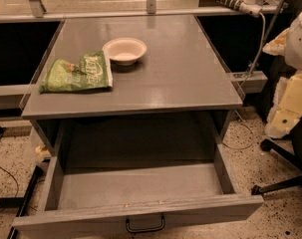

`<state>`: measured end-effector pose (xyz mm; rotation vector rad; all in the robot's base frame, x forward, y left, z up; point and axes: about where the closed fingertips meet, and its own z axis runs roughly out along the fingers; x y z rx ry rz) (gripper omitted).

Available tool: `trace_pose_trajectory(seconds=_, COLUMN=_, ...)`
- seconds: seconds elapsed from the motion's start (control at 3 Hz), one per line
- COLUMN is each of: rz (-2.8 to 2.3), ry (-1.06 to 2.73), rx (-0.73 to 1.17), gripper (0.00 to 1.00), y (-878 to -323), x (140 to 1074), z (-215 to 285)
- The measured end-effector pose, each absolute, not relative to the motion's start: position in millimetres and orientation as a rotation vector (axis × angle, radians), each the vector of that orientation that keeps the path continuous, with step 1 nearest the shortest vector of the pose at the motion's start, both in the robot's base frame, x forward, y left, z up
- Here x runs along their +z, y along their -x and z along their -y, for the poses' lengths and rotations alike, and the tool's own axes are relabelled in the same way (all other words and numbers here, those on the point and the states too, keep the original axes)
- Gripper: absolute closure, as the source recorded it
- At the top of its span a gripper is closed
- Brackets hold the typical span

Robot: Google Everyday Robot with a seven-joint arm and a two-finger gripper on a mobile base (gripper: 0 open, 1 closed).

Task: Close top drawer

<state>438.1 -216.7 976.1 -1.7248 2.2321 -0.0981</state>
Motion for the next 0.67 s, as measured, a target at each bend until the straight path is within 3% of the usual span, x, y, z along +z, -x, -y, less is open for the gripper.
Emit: trace_pose_trajectory(seconds=0.67, rz=-2.17, ry=1.738, rx=-0.102, gripper=0.0, y=-411.4, x=969.9, z=210.0)
